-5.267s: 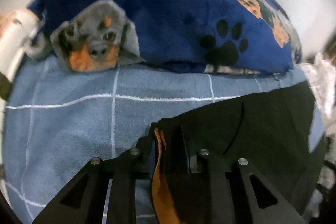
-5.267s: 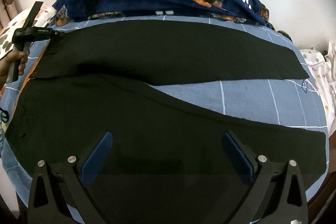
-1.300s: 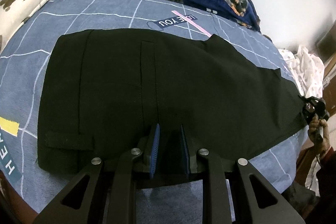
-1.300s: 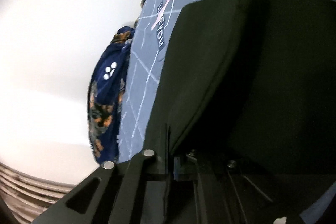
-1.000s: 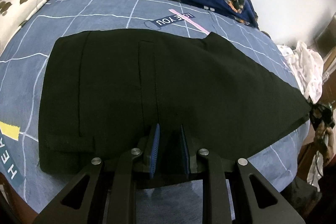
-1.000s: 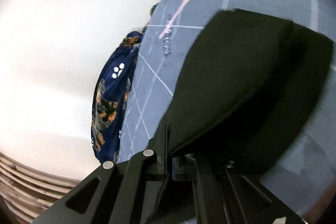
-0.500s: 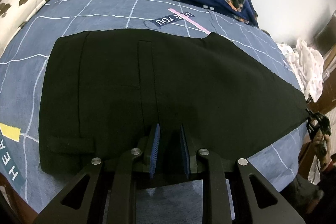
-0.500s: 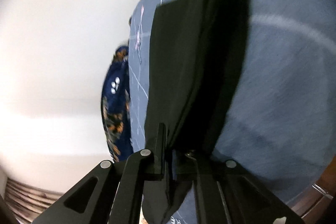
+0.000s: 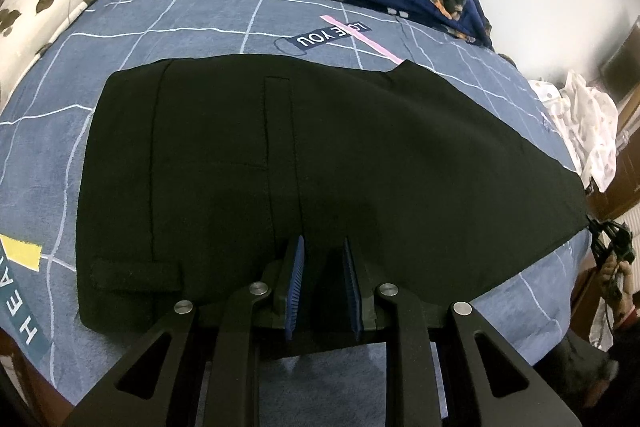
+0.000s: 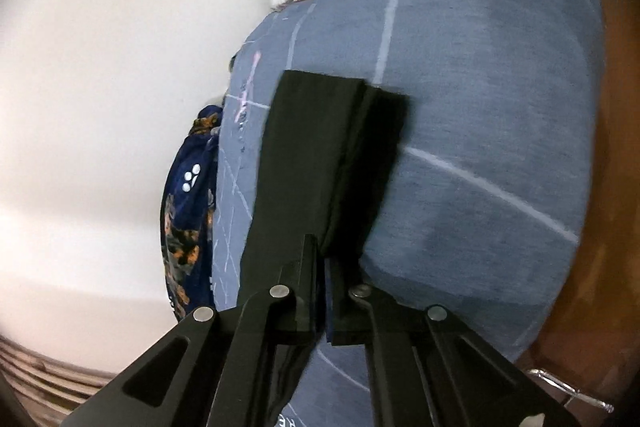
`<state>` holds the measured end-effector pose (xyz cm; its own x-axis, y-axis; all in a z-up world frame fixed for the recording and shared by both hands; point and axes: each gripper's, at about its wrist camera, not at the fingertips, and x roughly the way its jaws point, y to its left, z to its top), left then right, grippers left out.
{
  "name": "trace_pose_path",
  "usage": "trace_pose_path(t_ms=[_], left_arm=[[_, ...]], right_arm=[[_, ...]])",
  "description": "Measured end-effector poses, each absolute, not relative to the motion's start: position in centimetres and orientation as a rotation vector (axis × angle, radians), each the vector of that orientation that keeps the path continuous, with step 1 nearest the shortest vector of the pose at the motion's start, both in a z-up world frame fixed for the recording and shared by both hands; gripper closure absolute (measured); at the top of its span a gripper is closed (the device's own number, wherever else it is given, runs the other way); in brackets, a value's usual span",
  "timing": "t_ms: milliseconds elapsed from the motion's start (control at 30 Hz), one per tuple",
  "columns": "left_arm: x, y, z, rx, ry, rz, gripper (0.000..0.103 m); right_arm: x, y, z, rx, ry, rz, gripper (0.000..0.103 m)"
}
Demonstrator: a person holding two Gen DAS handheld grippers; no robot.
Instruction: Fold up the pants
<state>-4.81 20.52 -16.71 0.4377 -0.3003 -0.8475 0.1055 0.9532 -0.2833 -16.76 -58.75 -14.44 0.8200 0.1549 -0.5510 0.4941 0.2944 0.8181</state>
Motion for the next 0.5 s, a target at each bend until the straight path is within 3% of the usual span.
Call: trace_pose_path(t_ms=[500], left_arm=[[-4.81,20.61,-16.80,-0.177,1.085,-0.269,0.081]], right_arm=[[-16.90,-59.25,-14.85,1.306,0.607,-0.224,0.102]])
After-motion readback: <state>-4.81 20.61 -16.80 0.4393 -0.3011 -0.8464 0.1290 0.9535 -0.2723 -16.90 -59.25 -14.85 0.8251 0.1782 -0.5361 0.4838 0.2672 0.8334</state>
